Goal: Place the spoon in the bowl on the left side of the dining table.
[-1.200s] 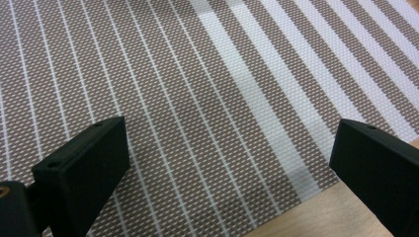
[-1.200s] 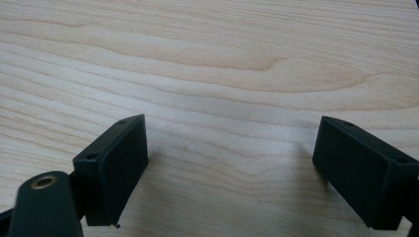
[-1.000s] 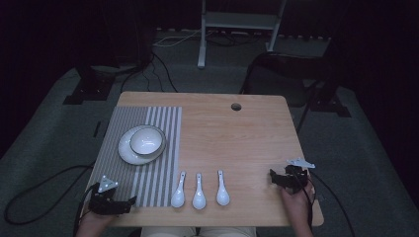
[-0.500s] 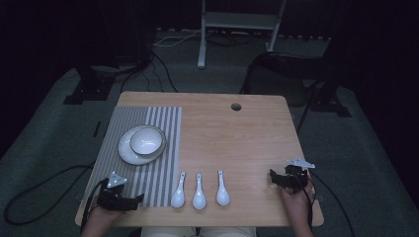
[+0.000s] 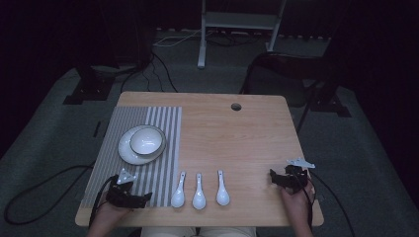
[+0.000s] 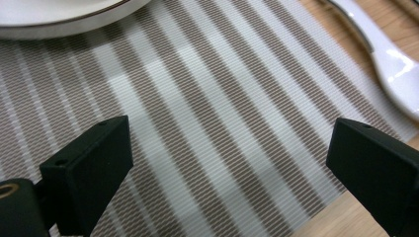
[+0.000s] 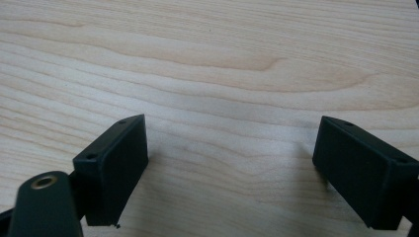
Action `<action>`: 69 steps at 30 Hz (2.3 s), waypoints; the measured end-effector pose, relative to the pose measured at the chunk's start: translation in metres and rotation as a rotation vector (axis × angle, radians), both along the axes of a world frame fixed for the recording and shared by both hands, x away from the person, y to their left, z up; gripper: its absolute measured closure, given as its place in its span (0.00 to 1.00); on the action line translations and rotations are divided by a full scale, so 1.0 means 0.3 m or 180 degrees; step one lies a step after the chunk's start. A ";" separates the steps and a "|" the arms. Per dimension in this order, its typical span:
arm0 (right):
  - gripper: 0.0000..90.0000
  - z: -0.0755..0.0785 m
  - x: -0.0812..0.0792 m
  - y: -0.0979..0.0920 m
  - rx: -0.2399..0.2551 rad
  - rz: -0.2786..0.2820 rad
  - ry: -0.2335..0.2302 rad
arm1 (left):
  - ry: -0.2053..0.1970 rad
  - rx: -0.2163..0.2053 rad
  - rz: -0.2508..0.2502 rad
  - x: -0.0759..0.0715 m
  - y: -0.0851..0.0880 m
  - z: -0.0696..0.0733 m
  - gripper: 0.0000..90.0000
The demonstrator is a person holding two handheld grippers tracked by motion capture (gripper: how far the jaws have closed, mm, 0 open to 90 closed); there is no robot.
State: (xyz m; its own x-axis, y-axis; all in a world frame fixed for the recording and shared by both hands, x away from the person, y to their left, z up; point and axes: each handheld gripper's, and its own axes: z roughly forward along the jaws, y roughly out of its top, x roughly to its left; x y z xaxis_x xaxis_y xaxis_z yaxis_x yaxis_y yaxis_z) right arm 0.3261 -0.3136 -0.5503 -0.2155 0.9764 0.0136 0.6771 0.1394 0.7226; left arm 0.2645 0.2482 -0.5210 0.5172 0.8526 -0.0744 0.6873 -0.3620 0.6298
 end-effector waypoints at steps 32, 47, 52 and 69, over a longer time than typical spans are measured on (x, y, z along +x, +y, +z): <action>0.15 0.000 0.000 0.000 0.0004 -0.0002 0.0002 | 0.0105 0.0060 -0.0360 0.085 -0.227 0.000 0.06; 0.15 0.000 0.000 0.000 0.0005 -0.0002 0.0003 | 0.0154 0.0055 -0.0450 0.117 -0.316 -0.004 0.11; 0.15 0.000 0.000 0.000 0.0004 0.0000 0.0003 | 0.0219 0.0110 -0.0561 0.127 -0.358 -0.005 0.16; 0.15 0.000 0.000 0.000 0.0006 -0.0002 0.0003 | 0.0104 0.0363 -0.0555 0.122 -0.385 -0.014 0.38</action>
